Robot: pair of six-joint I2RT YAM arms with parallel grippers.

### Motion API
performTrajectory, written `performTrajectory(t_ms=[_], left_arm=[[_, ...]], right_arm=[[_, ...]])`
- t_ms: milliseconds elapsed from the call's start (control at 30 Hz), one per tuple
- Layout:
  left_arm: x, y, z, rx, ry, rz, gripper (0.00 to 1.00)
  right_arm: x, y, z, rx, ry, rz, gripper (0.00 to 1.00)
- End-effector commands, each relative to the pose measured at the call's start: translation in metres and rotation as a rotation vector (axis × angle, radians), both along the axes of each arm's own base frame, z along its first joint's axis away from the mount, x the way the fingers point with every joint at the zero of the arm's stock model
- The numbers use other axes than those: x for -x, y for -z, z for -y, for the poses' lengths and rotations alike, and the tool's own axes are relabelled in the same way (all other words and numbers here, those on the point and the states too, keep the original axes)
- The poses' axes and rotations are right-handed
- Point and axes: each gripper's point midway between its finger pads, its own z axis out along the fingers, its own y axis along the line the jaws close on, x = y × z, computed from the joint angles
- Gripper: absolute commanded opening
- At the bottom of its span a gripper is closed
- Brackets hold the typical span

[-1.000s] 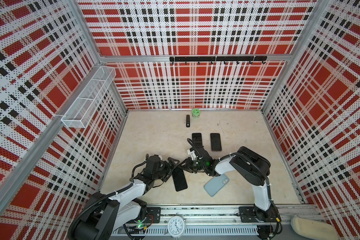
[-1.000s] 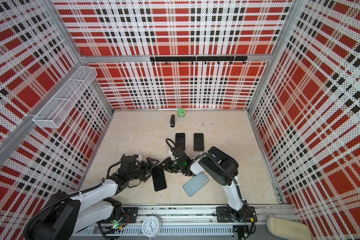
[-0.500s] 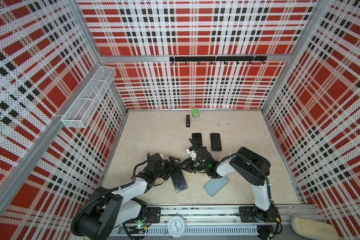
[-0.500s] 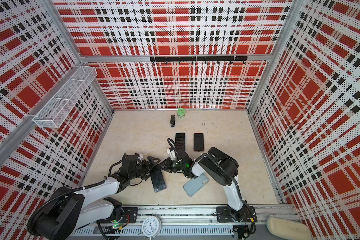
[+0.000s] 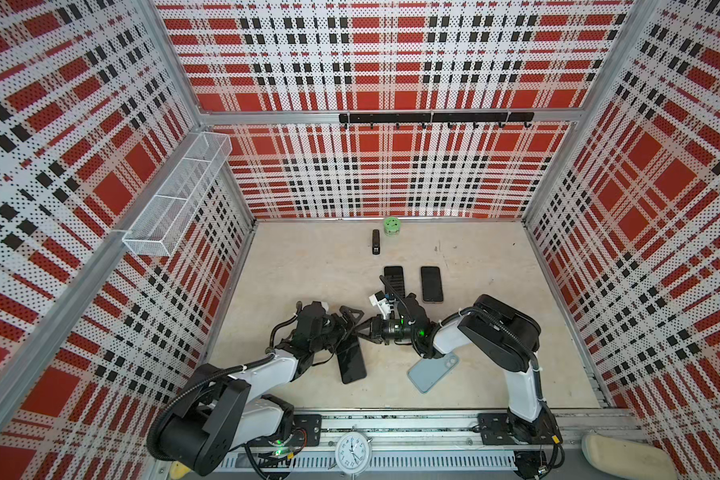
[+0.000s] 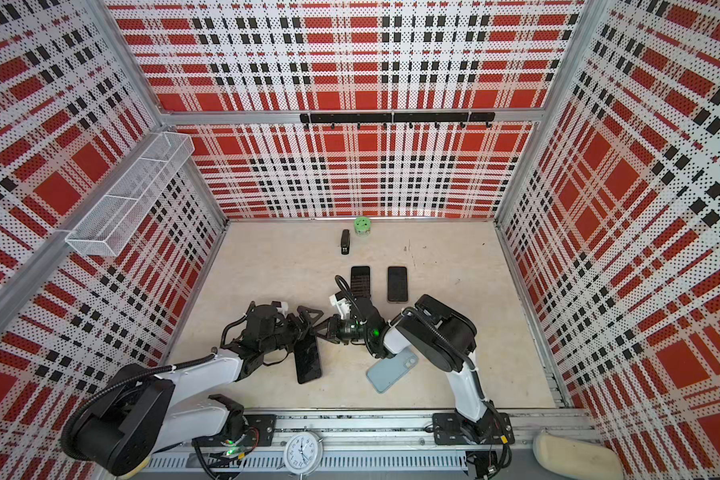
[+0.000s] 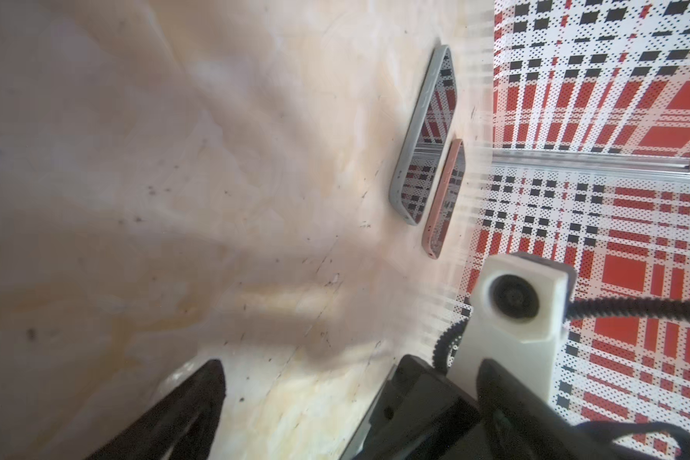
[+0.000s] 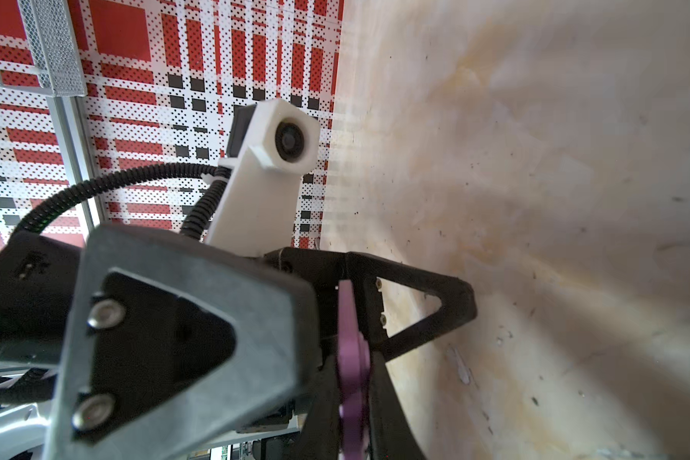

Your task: Put the phone into the phone case

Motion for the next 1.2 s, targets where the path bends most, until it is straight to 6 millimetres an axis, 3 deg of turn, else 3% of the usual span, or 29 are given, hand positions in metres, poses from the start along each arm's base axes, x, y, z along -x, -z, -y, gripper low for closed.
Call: performTrajectory(t_ms=[0,367,633,867,1167], left_arm=[[-0.01,-0.018,0.008,0.053,-0.004,0.041,1.0],[-0.008,-0.036,0.01,0.062,0.06,0.108,1.0],[0.007,-0.04,0.035,0.047,0.229,0.15,0.98],[0.018,-0.05,0.054,0.056,0.319,0.194,0.78],[0.022,-0.065,0.061,0.08,0.321,0.247,0.56]], right_arm=[[0.002,-0.023,-0.001,-0.074,-0.005,0.046,0.07],[-0.036,-0.033,0.039,-0.066,0.122,0.058,0.0],[-0.068,-0.062,0.065,-0.101,0.18,0.09,0.0],[-0.088,-0.082,0.08,-0.086,0.213,0.135,0.0],[-0.098,-0.086,0.087,-0.075,0.236,0.148,0.0]])
